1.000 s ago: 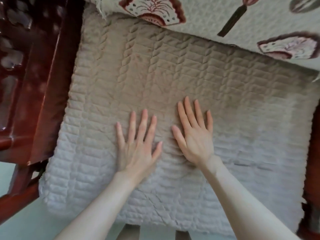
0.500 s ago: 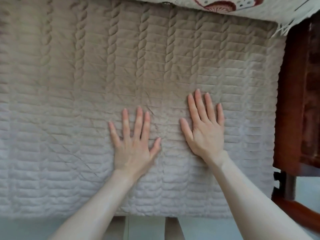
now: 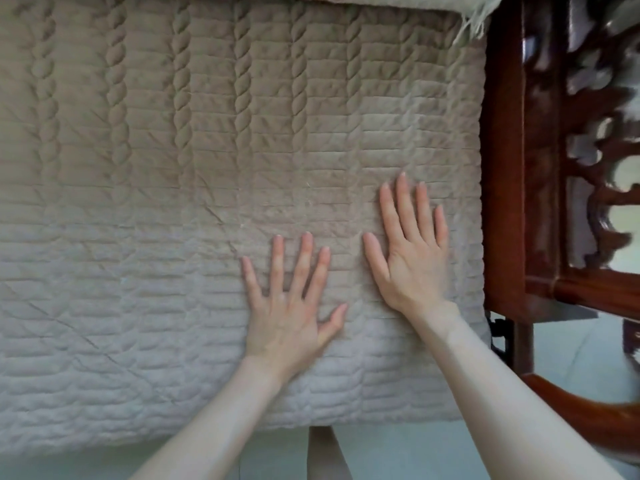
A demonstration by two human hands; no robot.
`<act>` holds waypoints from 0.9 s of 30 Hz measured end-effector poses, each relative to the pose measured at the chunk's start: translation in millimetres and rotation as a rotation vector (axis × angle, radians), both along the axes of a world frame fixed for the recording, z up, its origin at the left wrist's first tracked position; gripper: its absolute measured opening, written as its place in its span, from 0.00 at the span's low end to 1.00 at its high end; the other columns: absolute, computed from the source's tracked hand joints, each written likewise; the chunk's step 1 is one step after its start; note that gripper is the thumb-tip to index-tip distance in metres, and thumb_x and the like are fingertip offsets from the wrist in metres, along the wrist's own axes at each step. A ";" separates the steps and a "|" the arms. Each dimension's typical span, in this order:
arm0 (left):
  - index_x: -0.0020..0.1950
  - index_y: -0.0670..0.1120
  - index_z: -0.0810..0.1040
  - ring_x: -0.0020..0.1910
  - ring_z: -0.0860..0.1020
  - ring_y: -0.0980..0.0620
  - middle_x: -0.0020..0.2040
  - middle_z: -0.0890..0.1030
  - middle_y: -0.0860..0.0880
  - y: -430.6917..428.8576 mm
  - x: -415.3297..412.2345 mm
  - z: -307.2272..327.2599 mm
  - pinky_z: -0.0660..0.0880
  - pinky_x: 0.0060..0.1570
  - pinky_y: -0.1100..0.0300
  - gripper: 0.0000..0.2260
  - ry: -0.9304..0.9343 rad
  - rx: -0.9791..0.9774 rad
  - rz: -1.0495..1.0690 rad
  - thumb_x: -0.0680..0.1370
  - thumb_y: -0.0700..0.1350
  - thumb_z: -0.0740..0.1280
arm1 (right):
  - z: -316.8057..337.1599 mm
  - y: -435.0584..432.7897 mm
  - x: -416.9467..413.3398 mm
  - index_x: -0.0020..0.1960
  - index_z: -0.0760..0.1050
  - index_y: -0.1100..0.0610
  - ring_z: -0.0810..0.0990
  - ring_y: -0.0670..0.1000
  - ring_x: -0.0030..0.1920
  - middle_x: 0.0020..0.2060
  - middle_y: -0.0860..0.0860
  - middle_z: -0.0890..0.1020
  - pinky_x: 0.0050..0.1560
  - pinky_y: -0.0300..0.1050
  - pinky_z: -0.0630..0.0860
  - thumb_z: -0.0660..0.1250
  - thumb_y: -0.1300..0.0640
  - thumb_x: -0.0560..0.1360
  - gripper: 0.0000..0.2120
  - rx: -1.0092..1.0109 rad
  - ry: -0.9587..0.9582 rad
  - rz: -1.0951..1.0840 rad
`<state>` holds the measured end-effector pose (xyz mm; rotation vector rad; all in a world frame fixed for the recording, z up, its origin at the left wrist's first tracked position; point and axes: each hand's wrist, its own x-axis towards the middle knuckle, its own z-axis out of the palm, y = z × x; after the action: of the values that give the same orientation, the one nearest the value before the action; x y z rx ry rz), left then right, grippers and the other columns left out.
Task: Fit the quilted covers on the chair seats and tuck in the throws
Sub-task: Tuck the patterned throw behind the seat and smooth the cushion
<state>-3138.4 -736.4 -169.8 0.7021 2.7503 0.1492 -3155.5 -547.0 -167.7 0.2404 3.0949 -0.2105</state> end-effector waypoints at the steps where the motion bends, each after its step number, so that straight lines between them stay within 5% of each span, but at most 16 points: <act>1: 0.78 0.46 0.56 0.76 0.51 0.34 0.79 0.55 0.43 3.2 1.1 0.2 0.48 0.67 0.26 0.35 -0.001 0.007 0.002 0.77 0.65 0.52 | 0.5 8.0 3.6 0.79 0.51 0.53 0.48 0.51 0.78 0.78 0.51 0.52 0.76 0.51 0.44 0.51 0.43 0.80 0.31 -0.009 -0.003 -0.046; 15: 0.78 0.47 0.53 0.77 0.52 0.36 0.79 0.54 0.42 62.8 22.1 9.2 0.48 0.66 0.25 0.39 -0.029 0.030 -0.139 0.74 0.69 0.52 | 1.9 57.5 28.5 0.79 0.44 0.58 0.40 0.52 0.78 0.77 0.50 0.42 0.77 0.48 0.40 0.53 0.40 0.79 0.37 -0.323 0.011 -0.190; 27: 0.79 0.47 0.49 0.77 0.46 0.36 0.79 0.49 0.42 80.1 21.2 -5.6 0.42 0.66 0.25 0.43 -0.036 -0.038 -0.129 0.72 0.73 0.50 | -34.7 71.8 22.4 0.78 0.49 0.63 0.44 0.50 0.77 0.78 0.55 0.49 0.77 0.45 0.46 0.57 0.42 0.77 0.39 -0.652 0.059 -0.263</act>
<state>-3117.2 -656.3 -175.4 0.8555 2.6568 0.0797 -3133.1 -475.2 -202.4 0.6081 2.8315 -1.2095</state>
